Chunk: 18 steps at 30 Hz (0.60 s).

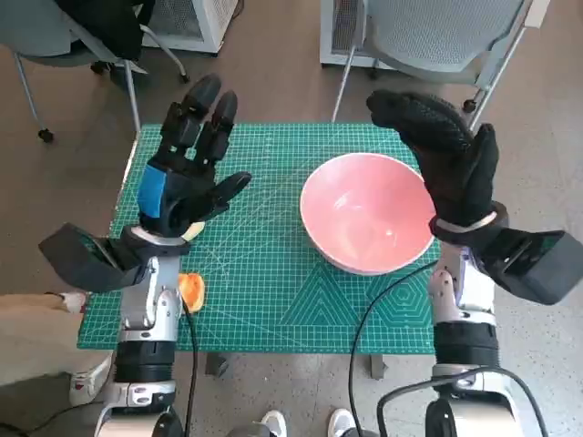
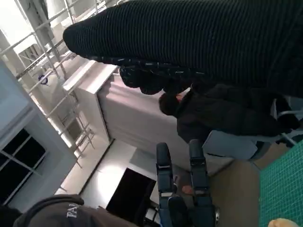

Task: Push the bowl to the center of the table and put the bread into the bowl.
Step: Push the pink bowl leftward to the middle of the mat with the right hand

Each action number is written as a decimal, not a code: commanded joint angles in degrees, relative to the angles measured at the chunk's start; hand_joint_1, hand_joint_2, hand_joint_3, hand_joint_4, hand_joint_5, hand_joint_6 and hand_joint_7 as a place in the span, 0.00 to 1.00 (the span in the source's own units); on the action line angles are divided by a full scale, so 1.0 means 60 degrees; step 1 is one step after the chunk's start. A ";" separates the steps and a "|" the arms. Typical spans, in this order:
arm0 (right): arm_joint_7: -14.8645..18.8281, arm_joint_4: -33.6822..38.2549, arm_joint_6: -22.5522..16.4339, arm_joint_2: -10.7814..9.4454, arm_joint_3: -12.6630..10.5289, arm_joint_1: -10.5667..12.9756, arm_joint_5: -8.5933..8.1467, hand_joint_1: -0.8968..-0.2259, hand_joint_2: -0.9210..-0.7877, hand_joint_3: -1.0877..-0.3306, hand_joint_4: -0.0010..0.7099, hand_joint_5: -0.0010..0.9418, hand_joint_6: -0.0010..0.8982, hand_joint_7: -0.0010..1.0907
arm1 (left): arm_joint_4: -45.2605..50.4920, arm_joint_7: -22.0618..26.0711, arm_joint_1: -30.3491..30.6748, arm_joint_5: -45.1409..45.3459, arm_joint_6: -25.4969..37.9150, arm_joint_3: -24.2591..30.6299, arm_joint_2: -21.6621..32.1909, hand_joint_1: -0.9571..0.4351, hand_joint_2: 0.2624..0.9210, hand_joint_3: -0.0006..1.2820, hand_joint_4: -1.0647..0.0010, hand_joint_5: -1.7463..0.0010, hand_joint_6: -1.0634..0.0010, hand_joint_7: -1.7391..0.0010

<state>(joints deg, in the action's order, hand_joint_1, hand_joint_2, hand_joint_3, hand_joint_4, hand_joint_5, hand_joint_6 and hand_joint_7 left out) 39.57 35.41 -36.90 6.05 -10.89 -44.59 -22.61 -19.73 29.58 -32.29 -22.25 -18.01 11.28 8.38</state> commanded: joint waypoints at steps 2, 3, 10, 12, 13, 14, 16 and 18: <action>-0.0002 -0.0014 0.0143 -0.0013 0.0002 0.0161 -0.0054 0.36 0.00 0.33 0.05 0.00 0.00 0.26 | 0.0012 0.0051 -0.0036 0.0085 -0.0100 -0.0063 0.0047 0.41 1.00 0.13 0.92 1.00 0.99 0.72; -0.0010 -0.0021 0.0146 -0.0011 -0.0003 0.0168 -0.0053 0.36 0.00 0.33 0.05 0.00 0.00 0.26 | 0.0006 0.0057 -0.0033 0.0083 -0.0105 -0.0064 0.0050 0.41 1.00 0.13 0.92 1.00 0.99 0.72; -0.0074 -0.0063 0.0146 0.0025 -0.0054 0.0226 -0.0032 0.36 0.00 0.33 0.05 0.00 0.00 0.27 | -0.0041 0.0063 -0.0036 0.0099 -0.0144 -0.0072 0.0058 0.41 1.00 0.13 0.92 1.00 0.99 0.72; -0.0089 -0.0074 0.0143 0.0065 -0.0087 0.0239 -0.0035 0.36 0.00 0.33 0.05 0.00 0.00 0.27 | -0.0021 0.0058 -0.0019 0.0103 -0.0150 -0.0078 0.0055 0.41 1.00 0.13 0.92 1.00 0.98 0.72; -0.0100 -0.0044 0.0136 0.0108 -0.0124 0.0226 -0.0040 0.36 0.00 0.33 0.06 0.00 0.00 0.27 | -0.0019 0.0056 -0.0014 0.0105 -0.0154 -0.0080 0.0053 0.41 1.00 0.13 0.92 1.00 0.98 0.72; -0.0107 -0.0023 0.0131 0.0138 -0.0151 0.0218 -0.0045 0.36 0.00 0.33 0.06 0.00 0.00 0.27 | -0.0018 0.0054 -0.0010 0.0107 -0.0158 -0.0082 0.0051 0.41 1.00 0.13 0.92 1.00 0.98 0.72; -0.0133 0.0063 0.0100 0.0206 -0.0218 0.0190 -0.0040 0.36 0.00 0.34 0.06 0.00 0.00 0.27 | -0.0025 0.0054 -0.0003 0.0111 -0.0169 -0.0085 0.0050 0.41 1.00 0.13 0.92 1.00 0.98 0.72; -0.0176 0.0159 0.0047 0.0268 -0.0284 0.0158 -0.0016 0.36 0.00 0.34 0.06 0.01 0.00 0.27 | -0.0038 0.0057 0.0002 0.0114 -0.0180 -0.0086 0.0051 0.41 1.00 0.13 0.92 1.00 0.98 0.72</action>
<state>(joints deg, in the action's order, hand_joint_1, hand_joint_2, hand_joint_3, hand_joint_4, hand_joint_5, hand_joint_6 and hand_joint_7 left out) 39.08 35.14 -36.69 6.72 -11.89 -44.48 -22.57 -19.75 29.63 -32.28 -22.18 -18.14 10.94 8.41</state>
